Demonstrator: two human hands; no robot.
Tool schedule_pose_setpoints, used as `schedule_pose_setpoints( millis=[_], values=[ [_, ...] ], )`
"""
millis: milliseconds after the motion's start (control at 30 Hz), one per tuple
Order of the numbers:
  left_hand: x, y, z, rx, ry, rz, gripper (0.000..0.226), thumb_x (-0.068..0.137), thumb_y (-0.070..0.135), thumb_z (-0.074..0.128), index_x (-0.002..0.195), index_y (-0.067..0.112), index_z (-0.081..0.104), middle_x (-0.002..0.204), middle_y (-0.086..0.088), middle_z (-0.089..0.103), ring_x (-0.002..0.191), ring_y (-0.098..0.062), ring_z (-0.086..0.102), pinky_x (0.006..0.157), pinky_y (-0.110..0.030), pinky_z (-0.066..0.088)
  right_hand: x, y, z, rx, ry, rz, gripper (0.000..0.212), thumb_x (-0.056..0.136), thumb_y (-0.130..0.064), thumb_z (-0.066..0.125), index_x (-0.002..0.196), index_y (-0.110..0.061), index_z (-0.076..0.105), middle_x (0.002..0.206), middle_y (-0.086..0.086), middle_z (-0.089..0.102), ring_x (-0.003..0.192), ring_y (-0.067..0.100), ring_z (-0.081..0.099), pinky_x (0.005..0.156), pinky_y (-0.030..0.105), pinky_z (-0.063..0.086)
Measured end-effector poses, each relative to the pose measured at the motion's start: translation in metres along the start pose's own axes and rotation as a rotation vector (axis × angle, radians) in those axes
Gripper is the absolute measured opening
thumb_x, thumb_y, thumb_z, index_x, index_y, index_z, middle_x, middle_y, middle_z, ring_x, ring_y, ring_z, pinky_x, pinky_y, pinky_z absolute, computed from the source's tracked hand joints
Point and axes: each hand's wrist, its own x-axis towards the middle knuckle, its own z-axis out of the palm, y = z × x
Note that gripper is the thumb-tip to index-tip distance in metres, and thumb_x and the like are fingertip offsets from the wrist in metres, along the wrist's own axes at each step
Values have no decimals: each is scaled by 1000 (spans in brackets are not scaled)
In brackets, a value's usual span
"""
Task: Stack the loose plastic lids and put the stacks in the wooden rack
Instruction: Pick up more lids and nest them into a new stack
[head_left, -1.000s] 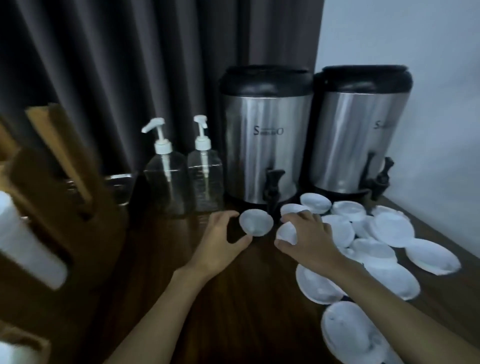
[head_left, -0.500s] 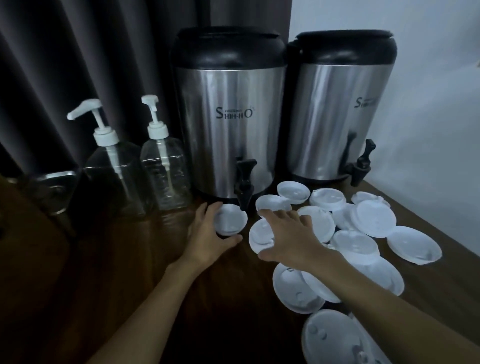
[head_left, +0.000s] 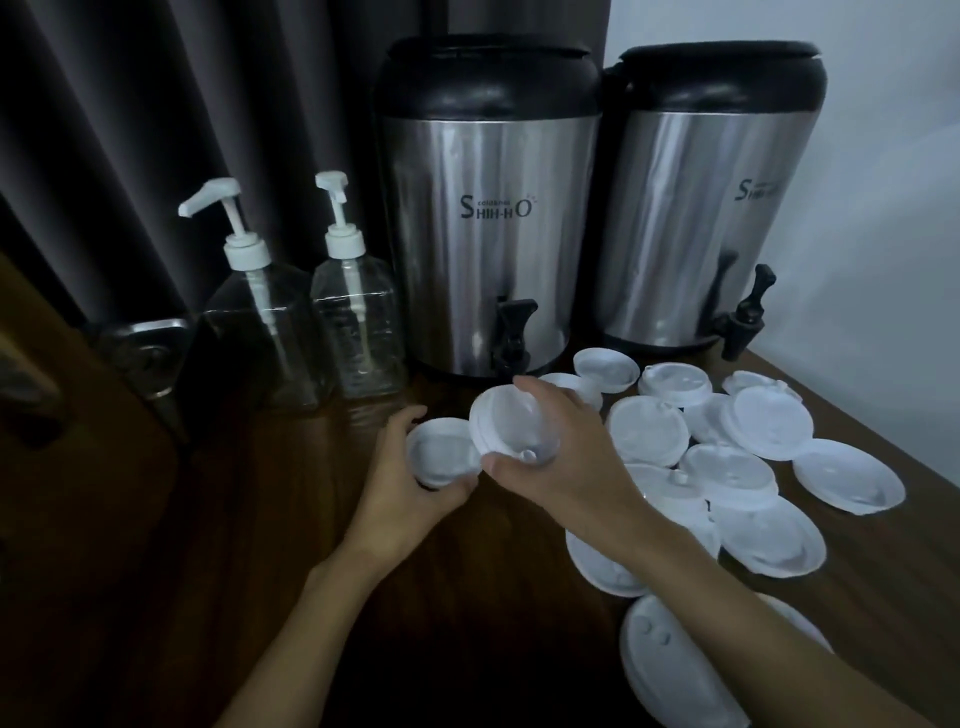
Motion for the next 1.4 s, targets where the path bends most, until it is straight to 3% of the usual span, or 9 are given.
schedule_pose_setpoints(
  millis=[100,200,300,500,733,833,1033,1267,1400],
  values=[
    [-37,7,-20,-54,-26,-22,95,64,48,92,137,48,32,126,34,47,119,14,49,80,-5,50,-17,-14,21,247,58,32,82,68,-55,74,141,-46,38,133,-28,43,125,-4,44,99,25,45],
    [-66,12,-34,-116,-27,-51,98,57,54,90,136,49,32,114,47,49,110,25,48,74,2,46,-34,-22,40,448,68,54,83,71,-41,81,143,-43,40,138,-8,46,125,12,54,103,37,53],
    [-86,13,-40,-167,-14,-51,97,64,41,94,139,44,33,113,42,55,110,17,56,78,1,46,-49,-27,54,621,57,91,72,67,-40,81,132,-43,48,128,-2,56,117,13,62,94,34,57],
    [-100,27,-42,-303,9,-75,103,56,55,87,143,33,36,119,36,60,114,10,60,88,-6,48,-72,-28,52,710,-132,217,68,64,-48,81,123,-32,52,113,-10,64,106,2,66,82,21,56],
    [-102,39,-38,-637,-78,-126,82,60,35,90,133,19,56,120,6,71,120,-21,65,97,-37,57,-81,-31,14,430,-344,175,63,77,-73,64,130,-41,57,145,-29,33,117,-18,51,85,9,50],
    [-103,43,-38,-767,-157,-158,82,63,33,94,133,13,56,124,-4,70,123,-31,64,99,-44,57,-79,-36,-1,347,-360,138,59,79,-63,62,133,-39,58,145,-34,39,119,-15,52,90,12,51],
    [-104,52,-40,-907,-294,-165,78,70,41,92,137,19,61,135,-16,64,126,-38,61,96,-50,57,-74,-44,-17,210,-442,66,68,82,-50,76,143,-34,51,129,-23,61,122,-1,57,98,30,53],
    [-108,59,-36,-942,-297,-163,71,73,44,90,131,17,59,127,-17,68,119,-41,65,91,-49,59,-75,-51,-17,247,-493,-20,62,83,-54,74,139,-39,52,128,-21,65,121,3,60,88,15,50],
    [-108,61,-35,-948,-303,-178,67,74,48,88,129,21,62,126,-16,68,117,-40,67,88,-45,61,-75,-46,-15,186,-470,25,90,69,-61,82,144,-54,33,142,-38,47,133,-14,40,98,11,42]
  ],
)
